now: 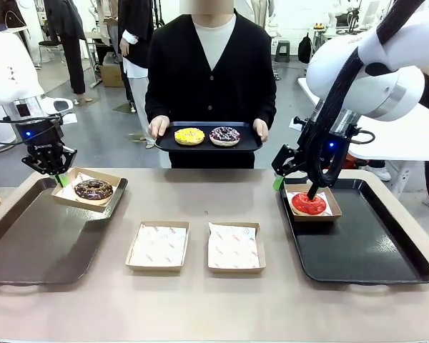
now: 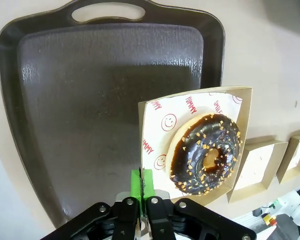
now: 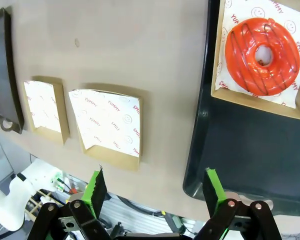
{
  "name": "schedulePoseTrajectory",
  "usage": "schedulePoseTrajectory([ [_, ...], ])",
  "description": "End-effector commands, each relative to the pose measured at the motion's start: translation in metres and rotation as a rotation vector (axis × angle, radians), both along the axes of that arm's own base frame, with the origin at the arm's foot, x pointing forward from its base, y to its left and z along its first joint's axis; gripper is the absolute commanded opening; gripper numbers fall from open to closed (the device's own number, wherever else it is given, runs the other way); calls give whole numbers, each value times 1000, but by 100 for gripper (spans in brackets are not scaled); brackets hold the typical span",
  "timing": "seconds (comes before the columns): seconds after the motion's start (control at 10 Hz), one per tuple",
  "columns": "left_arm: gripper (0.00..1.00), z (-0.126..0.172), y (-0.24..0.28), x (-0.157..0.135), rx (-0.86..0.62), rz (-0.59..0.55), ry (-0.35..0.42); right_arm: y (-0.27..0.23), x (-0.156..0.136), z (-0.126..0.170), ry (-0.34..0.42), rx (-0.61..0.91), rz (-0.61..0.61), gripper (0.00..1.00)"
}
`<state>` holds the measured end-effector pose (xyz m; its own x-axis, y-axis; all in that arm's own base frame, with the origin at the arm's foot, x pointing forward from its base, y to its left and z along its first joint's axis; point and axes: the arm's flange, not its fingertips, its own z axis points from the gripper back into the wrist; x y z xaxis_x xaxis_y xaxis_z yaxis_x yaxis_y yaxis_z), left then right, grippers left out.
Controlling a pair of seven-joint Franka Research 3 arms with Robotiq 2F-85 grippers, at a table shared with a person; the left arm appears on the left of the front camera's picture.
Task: Individually package the donuts and arrange them on the tray.
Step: Place the picked Paper togo box on the Handle tray while simultaneously picking up another Paper togo box from the table with the other hand.
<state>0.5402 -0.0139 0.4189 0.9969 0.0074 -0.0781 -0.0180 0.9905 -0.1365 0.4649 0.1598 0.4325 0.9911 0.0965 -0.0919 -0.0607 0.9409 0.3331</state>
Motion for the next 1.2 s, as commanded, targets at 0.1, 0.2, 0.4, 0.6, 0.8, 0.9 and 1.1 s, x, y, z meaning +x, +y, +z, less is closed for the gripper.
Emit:
schedulePoseTrajectory([
  [0.1, 1, -4, -6, 7, 73, -19, -22, 26, -16, -5, -58, -76, 11, 100],
  [0.2, 1, -10, -7, 8, 89, -16, -24, 32, -17, -7, -65, -95, -1, 100],
  [0.4, 1, -20, -3, 12, 93, -9, -18, 42, -18, -21, -62, -138, -23, 100],
  [0.6, 1, -24, 4, 9, 79, 4, -24, 56, -27, -34, -64, -175, -10, 100],
  [0.8, 1, -30, 10, 13, 55, 15, -21, 71, -33, -50, -79, -226, -13, 100],
  [0.9, 1, -32, 13, 12, 48, 15, -19, 81, -38, -60, -83, -239, -15, 100],
  [1.1, 1, -34, 15, 13, 37, 14, -19, 90, -37, -74, -73, -257, -32, 100],
])
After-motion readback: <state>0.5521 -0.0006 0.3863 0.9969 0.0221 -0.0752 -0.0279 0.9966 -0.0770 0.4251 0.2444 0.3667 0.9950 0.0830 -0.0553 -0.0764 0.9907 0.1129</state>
